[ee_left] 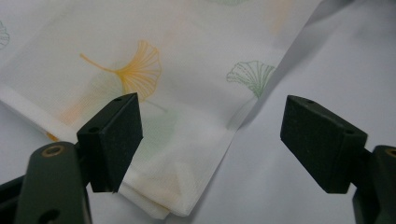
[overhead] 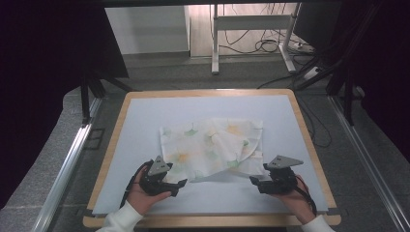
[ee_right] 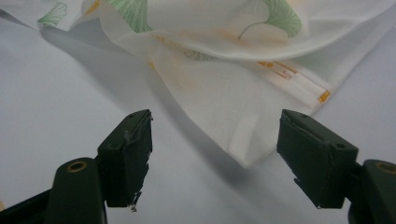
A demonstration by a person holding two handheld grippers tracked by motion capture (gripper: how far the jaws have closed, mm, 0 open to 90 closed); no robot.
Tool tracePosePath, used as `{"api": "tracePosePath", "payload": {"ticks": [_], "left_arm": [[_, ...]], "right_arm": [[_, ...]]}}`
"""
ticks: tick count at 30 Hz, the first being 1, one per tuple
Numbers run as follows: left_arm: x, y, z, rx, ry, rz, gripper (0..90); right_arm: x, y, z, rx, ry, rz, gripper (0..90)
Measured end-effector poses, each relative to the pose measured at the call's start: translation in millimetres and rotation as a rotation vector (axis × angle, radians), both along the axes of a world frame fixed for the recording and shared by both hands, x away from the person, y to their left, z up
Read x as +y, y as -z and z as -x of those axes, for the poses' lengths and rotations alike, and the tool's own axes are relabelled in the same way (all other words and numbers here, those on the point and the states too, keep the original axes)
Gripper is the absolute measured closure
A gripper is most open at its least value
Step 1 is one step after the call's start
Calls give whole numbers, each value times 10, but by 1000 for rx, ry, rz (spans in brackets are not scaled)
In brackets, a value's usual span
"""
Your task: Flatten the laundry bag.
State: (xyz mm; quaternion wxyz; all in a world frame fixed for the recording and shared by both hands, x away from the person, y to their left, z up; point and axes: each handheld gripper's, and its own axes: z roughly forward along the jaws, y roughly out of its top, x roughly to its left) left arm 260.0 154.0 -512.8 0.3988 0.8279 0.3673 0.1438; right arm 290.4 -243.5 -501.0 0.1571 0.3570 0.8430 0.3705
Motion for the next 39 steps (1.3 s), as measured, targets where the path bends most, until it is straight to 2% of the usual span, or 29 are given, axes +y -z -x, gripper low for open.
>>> {"api": "tracePosePath", "payload": {"ticks": [3, 7, 13, 18, 21, 24, 28, 30, 33, 34, 37, 39], "left_arm": [[-8, 16, -29, 11, 6, -6, 219], [2, 13, -15, 5, 5, -10, 217], [105, 17, -67, 20, -71, -1, 207], [258, -5, -76, 11, -134, -22, 201], [408, 4, -89, 37, -168, 13, 217], [525, 22, -91, 45, -185, 23, 246], [500, 40, -78, 41, -157, 20, 249], [419, 40, -72, 37, -134, 16, 231], [208, 52, -69, 35, -68, 4, 165], [152, 56, -70, 33, -51, -7, 137], [-61, 90, -76, 14, 8, -91, 99], [-127, 135, -83, 14, 20, -127, 95]], "right_arm": [[-21, 4, -10, 7, 8, -4, 272], [-24, 3, -20, 7, 11, -7, 274], [-36, 6, -11, 11, 9, -6, 275], [-68, 3, -33, 10, 26, -6, 276], [-75, 13, -51, 11, 29, 3, 276], [-92, 18, -64, 16, 37, 3, 278], [-114, 19, -85, 19, 44, -2, 282], [-119, 19, -100, 20, 46, -5, 283], [-117, 29, -132, 25, 47, -4, 284], [-106, 35, -143, 27, 43, -1, 284], [-46, 59, -171, 29, 22, 16, 284], [-1, 73, -192, 32, 15, 33, 283]]}}
